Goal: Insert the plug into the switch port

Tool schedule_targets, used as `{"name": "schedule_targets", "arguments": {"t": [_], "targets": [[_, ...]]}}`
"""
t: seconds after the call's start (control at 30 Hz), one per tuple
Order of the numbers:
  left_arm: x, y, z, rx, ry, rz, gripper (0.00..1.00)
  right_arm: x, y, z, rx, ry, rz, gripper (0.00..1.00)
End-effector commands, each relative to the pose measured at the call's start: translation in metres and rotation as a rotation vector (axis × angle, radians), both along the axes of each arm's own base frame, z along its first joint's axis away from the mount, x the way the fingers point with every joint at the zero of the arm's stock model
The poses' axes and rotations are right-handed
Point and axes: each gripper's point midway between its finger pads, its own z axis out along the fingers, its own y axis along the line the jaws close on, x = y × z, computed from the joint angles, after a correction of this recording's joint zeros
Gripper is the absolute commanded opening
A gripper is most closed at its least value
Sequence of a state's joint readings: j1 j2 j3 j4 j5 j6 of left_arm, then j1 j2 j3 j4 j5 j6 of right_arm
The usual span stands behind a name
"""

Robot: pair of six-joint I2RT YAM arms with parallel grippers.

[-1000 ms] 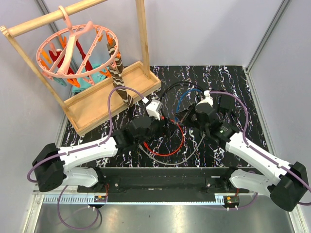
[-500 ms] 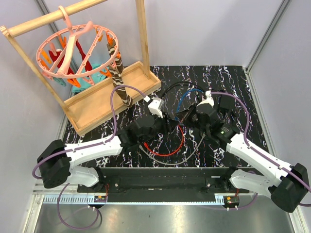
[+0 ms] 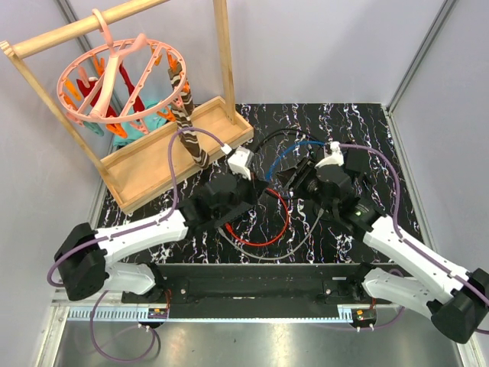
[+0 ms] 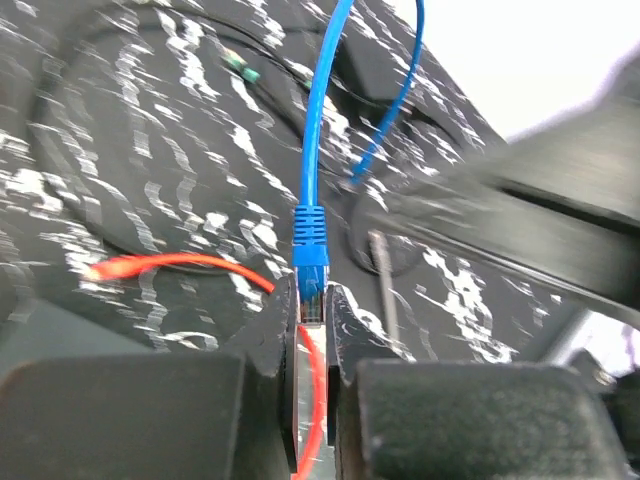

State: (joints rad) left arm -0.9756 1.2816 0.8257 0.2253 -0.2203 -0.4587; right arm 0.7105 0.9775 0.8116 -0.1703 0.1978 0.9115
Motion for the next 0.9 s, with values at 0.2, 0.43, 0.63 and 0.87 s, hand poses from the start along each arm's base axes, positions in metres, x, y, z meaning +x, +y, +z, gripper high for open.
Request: {"name": "schedule_targets", "arguments": {"t": [0.2,0.43,0.63,0.87], "targets": [[0.04,0.052,0.146,0.002,-0.295,0.027,0.0,-0.014,-0.02,0.12,-0.151,-0.386,0.101,0.79],[0.032,0.073,0.188,0.05,-0.364,-0.017,0.0,-0.039,-0.019,0.157,-0.193,-0.539,0.228,0.87],[-0.003,0.056,0.111,0.18,-0.277,-0.285,0.0,-0.056,-0.007,0.146,-0.282,-0.575,0.399,0.93],[-0.038,0.066,0.027,0.322,-0.195,-0.47,0.0,-0.078,0.008,0.128,-0.391,-0.613,0.643,0.92]]}}
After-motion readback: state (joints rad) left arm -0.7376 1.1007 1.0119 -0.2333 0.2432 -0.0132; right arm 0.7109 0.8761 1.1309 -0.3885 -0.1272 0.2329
